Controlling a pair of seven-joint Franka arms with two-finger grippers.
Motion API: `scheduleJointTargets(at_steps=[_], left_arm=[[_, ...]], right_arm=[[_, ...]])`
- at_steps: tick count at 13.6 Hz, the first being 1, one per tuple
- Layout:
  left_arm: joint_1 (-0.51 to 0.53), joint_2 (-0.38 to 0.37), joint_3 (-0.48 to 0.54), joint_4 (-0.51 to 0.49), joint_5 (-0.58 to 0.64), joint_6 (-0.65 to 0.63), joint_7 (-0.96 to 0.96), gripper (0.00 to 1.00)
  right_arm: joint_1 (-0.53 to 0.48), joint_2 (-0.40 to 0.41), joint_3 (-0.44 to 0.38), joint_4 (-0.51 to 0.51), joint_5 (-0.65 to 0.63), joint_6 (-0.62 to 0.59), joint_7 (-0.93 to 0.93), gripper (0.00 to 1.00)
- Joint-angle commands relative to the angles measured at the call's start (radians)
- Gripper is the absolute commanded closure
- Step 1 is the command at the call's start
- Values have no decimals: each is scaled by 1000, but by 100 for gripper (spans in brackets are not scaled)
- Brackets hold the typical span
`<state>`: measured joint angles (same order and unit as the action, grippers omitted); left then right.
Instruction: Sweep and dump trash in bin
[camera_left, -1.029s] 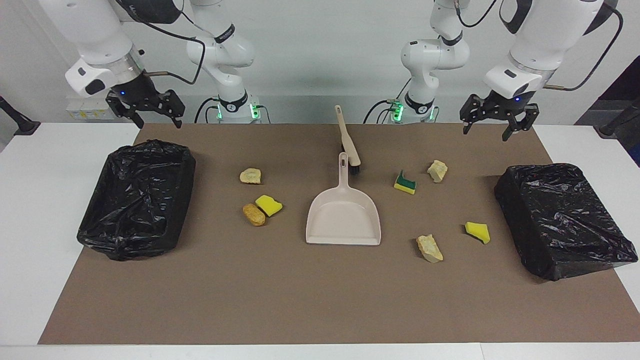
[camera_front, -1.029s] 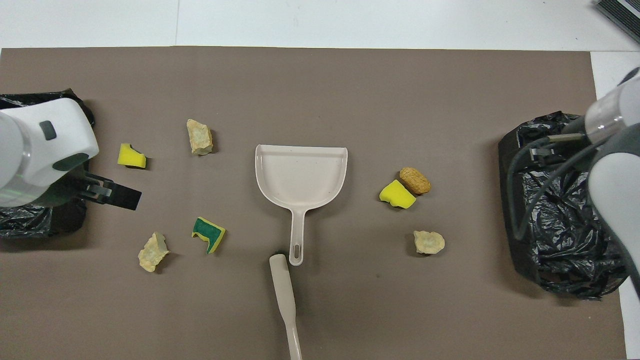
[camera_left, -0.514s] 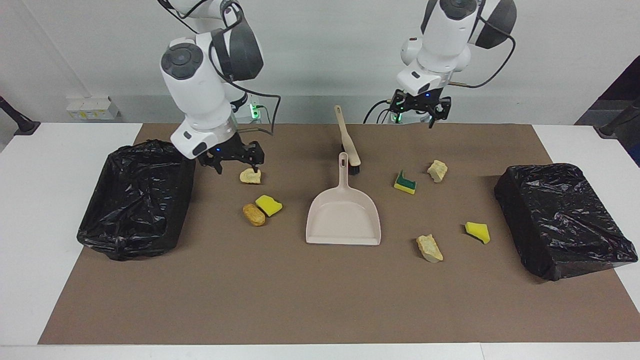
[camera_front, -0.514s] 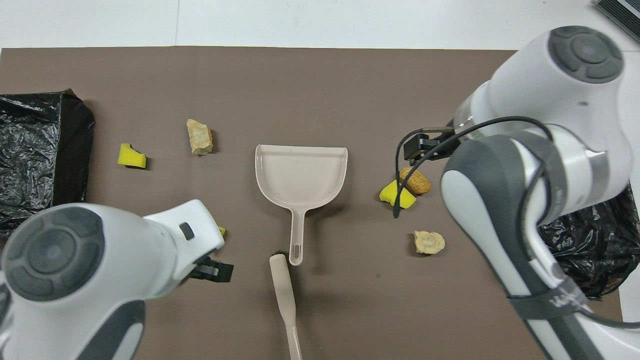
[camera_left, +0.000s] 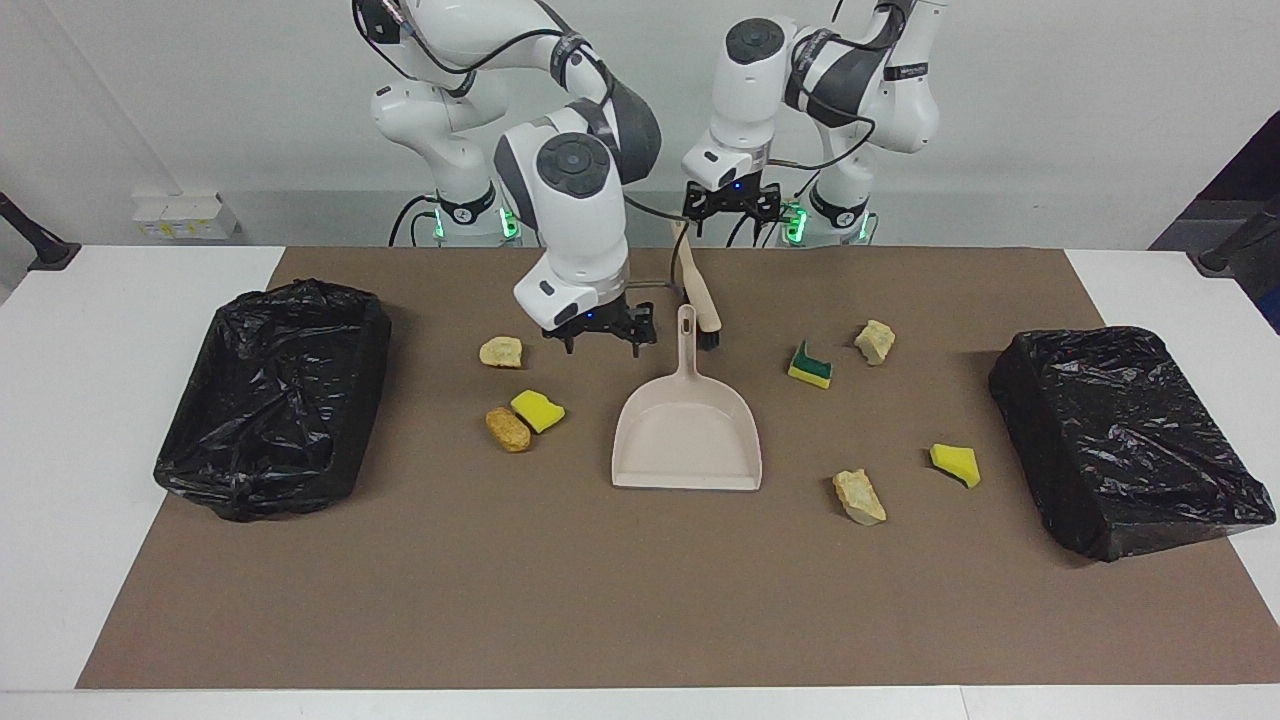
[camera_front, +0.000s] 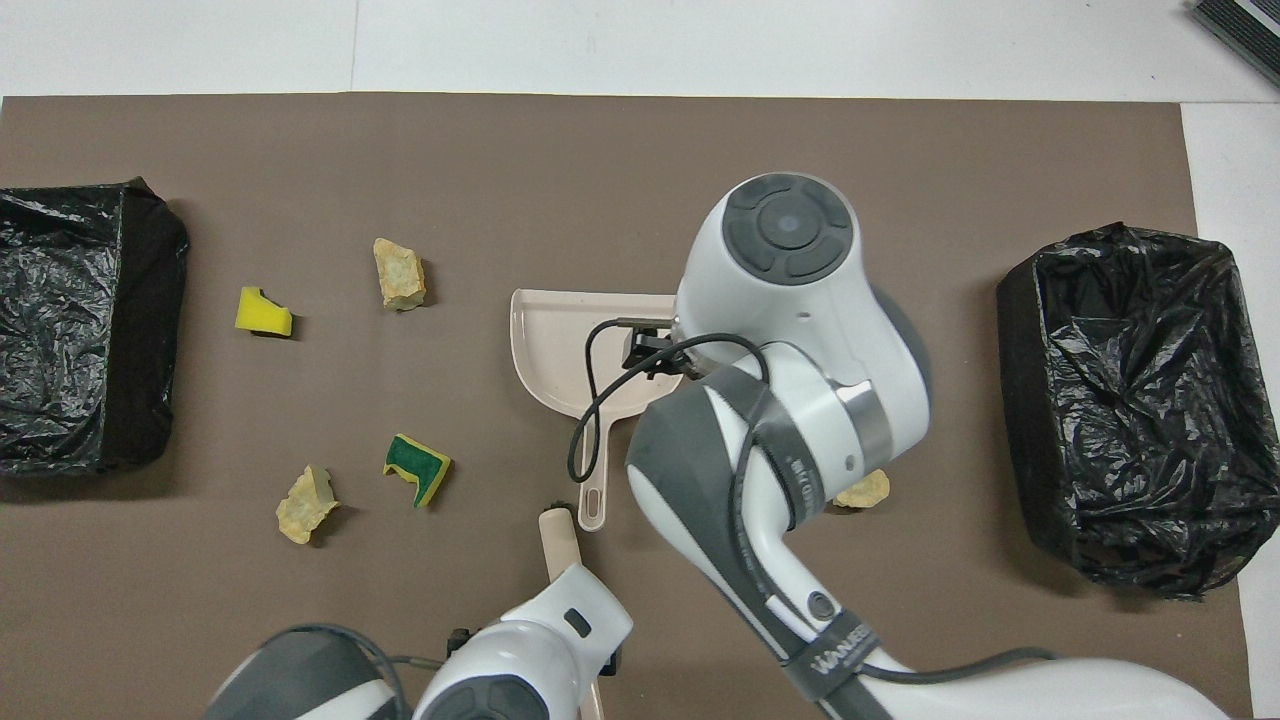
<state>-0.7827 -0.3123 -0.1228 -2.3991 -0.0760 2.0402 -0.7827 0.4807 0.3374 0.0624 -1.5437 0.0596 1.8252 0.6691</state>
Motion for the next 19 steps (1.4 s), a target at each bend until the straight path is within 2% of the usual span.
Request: scheduleJointTargets(at_steps=[1,4,6,10,12,14,16,17,19], left_arm=[[-87,12,20,-109,-15,155,-114,0],[-135,82,20,-132,-56,222,-151,0],[-138,82,20,-134,-56,222,-151,0],[-142,78,20,-140,-79,218,-161,0],[-151,76,20,-158,-99,216,-164,4],[-165,79,20,-160,-119,218,-185,12],[-182,84,22,-161,-119,218,-225,45],[-182,87,22,-157,-119,218,-218,60],[-170,85,25,-155,-119,165,-216,91]], right_arm=[[47,19,1,-22,9,69,98,0],[107,58,1,-24,0,136,200,0],[151,71,-3,-48,-11,164,234,0],[184,54,-3,-159,-34,265,288,0],[184,42,-1,-197,-47,269,277,8],[185,29,-1,-216,-49,264,268,46],[185,32,1,-205,-50,253,230,87],[185,32,1,-202,-53,253,225,100],[181,31,-1,-184,-57,246,210,100]])
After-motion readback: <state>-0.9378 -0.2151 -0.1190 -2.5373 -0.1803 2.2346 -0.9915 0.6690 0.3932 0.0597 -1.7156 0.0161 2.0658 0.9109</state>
